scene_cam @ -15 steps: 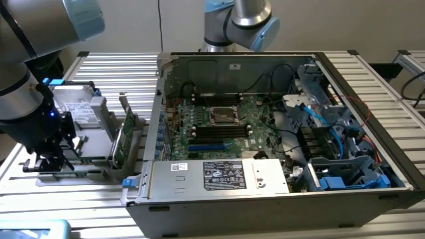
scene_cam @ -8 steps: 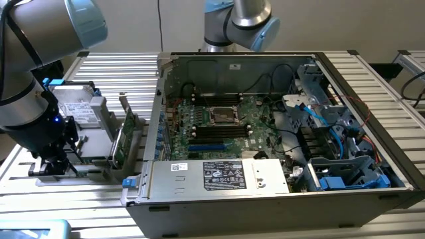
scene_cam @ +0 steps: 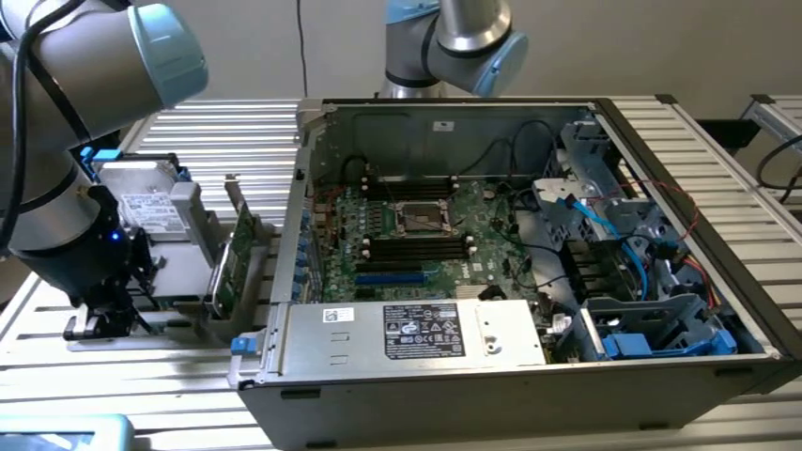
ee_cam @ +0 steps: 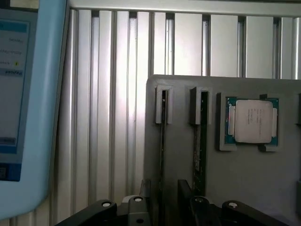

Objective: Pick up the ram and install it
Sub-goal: 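Pick up the ram and move it above insertion slot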

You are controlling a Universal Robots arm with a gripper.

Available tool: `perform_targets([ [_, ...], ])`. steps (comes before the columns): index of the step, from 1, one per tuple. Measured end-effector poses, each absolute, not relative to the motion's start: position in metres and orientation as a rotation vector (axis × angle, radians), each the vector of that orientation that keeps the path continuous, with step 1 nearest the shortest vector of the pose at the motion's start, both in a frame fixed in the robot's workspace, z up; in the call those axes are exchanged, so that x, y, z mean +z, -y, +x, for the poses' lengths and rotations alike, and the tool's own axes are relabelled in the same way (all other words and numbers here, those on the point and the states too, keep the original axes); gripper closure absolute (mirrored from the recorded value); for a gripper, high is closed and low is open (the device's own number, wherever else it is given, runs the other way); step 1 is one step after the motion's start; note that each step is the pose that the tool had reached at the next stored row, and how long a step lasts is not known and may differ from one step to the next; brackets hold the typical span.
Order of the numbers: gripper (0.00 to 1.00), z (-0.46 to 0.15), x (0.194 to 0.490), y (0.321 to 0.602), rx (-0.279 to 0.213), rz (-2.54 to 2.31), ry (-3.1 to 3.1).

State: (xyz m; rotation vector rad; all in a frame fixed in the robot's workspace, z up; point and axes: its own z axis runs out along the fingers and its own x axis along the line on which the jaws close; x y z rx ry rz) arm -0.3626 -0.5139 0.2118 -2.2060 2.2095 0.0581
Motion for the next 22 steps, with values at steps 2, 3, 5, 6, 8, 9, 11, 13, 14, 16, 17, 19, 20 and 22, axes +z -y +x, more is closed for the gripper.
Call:
perform_targets([
  [2, 0.64, -0.363, 0.209, 0.514, 0.059, -2.206, -2.208],
  [3, 0.64, -0.363, 0.208, 0.514, 0.059, -2.206, -2.208],
  [5, 0.64, -0.363, 0.206, 0.514, 0.06, -2.207, -2.208],
  [6, 0.64, -0.363, 0.205, 0.514, 0.06, -2.206, -2.208],
  [8, 0.64, -0.364, 0.203, 0.514, 0.06, -2.206, -2.208],
  [9, 0.64, -0.364, 0.202, 0.514, 0.06, -2.206, -2.207],
  [11, 0.64, -0.364, 0.201, 0.514, 0.061, -2.206, -2.208],
  [13, 0.64, -0.364, 0.2, 0.514, 0.061, -2.206, -2.207],
  [14, 0.64, -0.364, 0.199, 0.514, 0.061, -2.206, -2.207],
  [16, 0.65, -0.365, 0.198, 0.514, 0.061, -2.206, -2.207],
  [17, 0.72, -0.365, 0.198, 0.514, 0.061, -2.205, -2.207],
  [19, 0.78, -0.365, 0.198, 0.514, 0.061, -2.206, -2.207],
  [20, 0.84, -0.365, 0.198, 0.514, 0.061, -2.206, -2.207],
  [22, 0.87, -0.366, 0.206, 0.514, 0.061, -2.206, -2.207],
])
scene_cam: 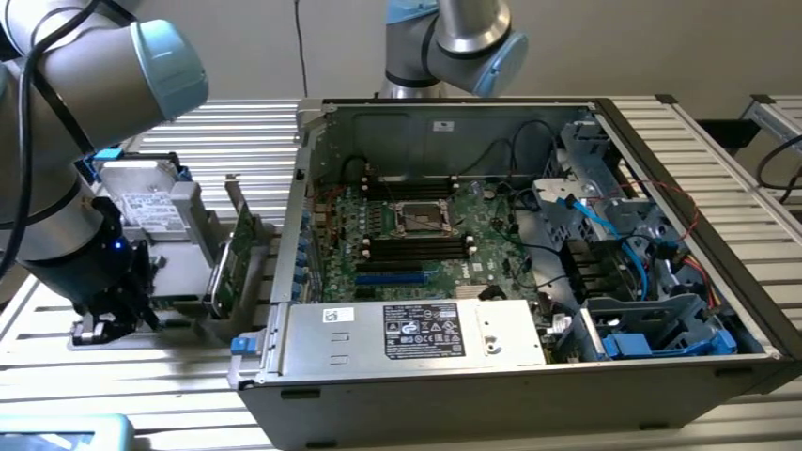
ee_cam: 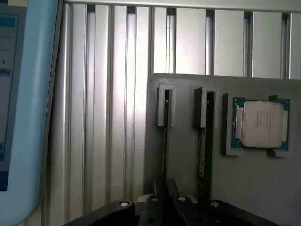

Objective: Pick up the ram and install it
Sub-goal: 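Pick up the ram and move it above insertion slot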

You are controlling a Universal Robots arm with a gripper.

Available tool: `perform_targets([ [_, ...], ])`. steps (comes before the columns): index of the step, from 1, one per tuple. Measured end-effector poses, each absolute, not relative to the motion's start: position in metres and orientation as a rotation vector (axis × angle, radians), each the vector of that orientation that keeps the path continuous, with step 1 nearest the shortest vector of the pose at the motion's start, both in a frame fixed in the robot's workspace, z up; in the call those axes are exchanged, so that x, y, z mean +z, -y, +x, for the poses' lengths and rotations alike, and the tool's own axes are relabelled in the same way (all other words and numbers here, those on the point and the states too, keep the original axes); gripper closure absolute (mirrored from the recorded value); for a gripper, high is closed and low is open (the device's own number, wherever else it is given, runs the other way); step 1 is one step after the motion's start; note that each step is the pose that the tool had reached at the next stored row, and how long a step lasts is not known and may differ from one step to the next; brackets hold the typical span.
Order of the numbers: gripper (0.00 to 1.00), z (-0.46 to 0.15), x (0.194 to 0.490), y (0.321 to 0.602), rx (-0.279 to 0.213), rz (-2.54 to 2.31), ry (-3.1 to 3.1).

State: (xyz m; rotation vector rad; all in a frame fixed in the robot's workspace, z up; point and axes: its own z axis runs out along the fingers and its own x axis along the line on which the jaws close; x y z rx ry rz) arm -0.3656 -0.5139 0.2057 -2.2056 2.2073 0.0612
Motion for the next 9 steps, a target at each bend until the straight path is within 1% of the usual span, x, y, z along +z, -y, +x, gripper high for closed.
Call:
perform_targets([
  [9, 0.87, -0.367, 0.247, 0.514, 0.061, -2.206, -2.207],
])
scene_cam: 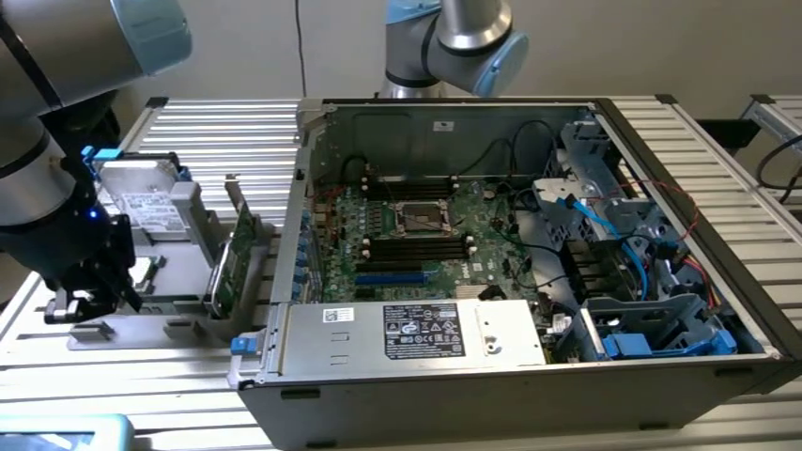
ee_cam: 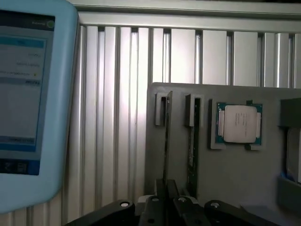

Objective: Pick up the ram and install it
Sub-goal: 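Pick up the ram and move it above insertion slot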

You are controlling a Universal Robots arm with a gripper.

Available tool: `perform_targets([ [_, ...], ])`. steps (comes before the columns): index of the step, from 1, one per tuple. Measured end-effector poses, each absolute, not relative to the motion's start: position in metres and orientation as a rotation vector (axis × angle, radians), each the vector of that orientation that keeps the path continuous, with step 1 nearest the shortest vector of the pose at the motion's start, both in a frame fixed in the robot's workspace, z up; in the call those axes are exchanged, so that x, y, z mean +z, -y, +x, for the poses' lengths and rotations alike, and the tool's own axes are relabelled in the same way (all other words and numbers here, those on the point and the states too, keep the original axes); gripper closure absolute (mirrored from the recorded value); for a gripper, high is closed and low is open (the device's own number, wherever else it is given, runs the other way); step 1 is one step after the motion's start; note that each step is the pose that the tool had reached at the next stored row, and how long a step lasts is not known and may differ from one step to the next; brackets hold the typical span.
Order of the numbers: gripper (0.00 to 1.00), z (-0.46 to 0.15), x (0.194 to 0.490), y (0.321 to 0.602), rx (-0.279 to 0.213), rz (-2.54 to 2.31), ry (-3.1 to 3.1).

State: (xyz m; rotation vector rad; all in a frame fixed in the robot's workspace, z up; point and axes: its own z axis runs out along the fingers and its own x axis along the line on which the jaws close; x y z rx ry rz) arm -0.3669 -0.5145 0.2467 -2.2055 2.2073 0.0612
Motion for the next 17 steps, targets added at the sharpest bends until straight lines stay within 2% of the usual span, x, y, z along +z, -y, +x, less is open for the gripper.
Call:
perform_targets([
  [17, 0.87, -0.349, 0.325, 0.525, 0.066, -2.204, -2.205],
])
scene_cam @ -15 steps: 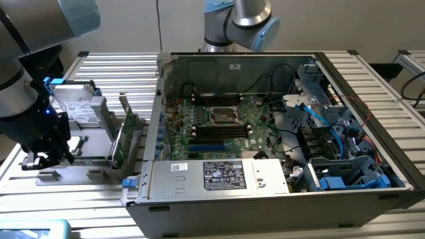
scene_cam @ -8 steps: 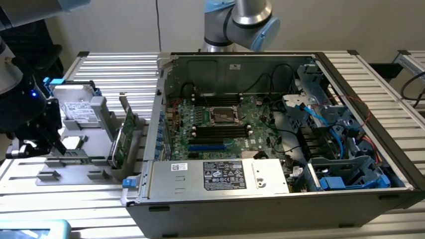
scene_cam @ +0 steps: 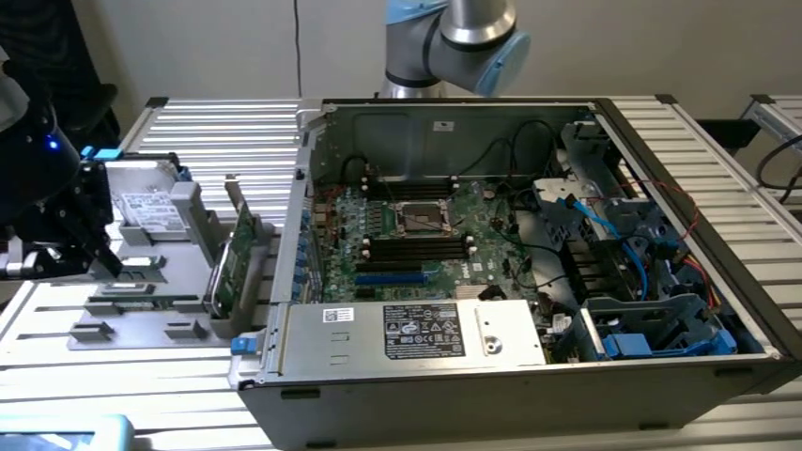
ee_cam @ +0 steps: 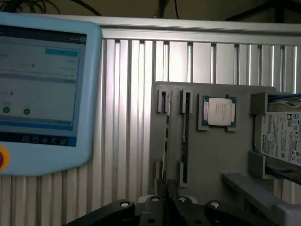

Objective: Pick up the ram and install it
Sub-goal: 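Pick up the ram and move it above insertion slot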

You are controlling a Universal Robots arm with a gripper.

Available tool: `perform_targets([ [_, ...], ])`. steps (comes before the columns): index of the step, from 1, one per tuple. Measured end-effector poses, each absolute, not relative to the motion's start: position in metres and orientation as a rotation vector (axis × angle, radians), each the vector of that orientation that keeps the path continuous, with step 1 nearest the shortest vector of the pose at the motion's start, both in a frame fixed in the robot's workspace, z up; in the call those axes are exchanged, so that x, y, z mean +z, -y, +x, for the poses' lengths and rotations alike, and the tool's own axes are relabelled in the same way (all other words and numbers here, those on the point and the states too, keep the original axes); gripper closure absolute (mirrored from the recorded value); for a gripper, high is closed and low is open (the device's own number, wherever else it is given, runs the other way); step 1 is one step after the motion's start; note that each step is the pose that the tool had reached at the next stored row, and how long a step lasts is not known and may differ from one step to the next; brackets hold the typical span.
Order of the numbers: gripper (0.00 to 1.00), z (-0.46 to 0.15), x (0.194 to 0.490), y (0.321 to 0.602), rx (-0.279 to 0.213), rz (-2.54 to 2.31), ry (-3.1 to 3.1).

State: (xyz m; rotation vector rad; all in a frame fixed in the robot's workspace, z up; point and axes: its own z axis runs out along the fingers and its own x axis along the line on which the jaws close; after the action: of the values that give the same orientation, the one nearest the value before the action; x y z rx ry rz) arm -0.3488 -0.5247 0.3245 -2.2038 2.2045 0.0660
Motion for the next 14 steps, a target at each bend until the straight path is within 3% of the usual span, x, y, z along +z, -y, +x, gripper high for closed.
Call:
perform_targets([
  [14, 0.87, -0.312, 0.384, 0.537, 0.083, -2.206, -2.191],
])
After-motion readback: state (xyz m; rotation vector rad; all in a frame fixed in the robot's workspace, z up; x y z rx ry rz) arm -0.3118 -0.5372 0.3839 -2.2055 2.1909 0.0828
